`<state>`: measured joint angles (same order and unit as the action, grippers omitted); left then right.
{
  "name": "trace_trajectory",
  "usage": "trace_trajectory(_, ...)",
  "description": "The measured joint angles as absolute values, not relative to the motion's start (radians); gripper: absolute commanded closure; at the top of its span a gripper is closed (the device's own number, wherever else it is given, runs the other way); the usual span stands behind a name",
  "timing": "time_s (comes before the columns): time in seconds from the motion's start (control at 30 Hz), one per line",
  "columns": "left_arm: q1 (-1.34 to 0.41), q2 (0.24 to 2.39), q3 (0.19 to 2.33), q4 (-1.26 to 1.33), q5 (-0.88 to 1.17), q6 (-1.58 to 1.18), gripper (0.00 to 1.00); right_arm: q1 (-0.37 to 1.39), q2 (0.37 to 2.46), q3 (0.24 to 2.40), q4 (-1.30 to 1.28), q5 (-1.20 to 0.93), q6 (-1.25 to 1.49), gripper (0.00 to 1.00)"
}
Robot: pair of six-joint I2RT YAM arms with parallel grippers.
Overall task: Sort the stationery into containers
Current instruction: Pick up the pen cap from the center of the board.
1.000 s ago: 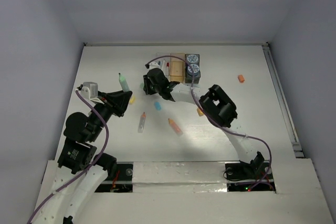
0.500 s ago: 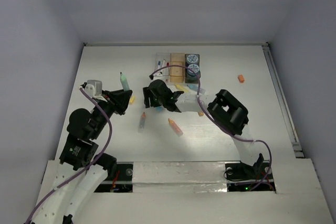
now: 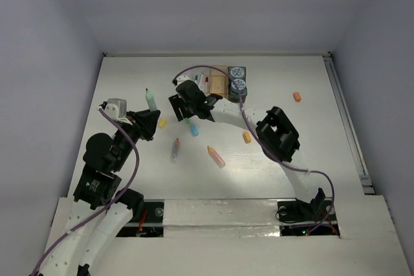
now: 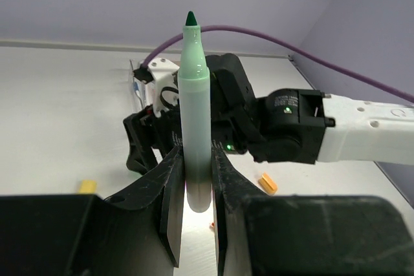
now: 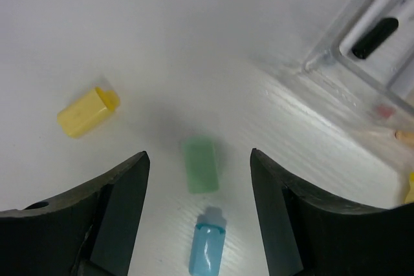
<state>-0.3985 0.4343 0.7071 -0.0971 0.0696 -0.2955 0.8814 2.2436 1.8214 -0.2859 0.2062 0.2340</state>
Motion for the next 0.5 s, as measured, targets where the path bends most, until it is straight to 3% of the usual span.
trace_trajectory(0.23, -0.398, 0.435, 0.707, -0.097, 0.055, -0.288, 1.0, 0.866, 2.382, 2.016, -0.451, 0.113, 0.135, 0.4)
trace_trajectory(0.5, -0.398, 0.435, 0.707, -0.097, 0.051, -0.287, 1.0, 0.867, 2.431, 2.087, -0.554, 0.07, 0.103, 0.49)
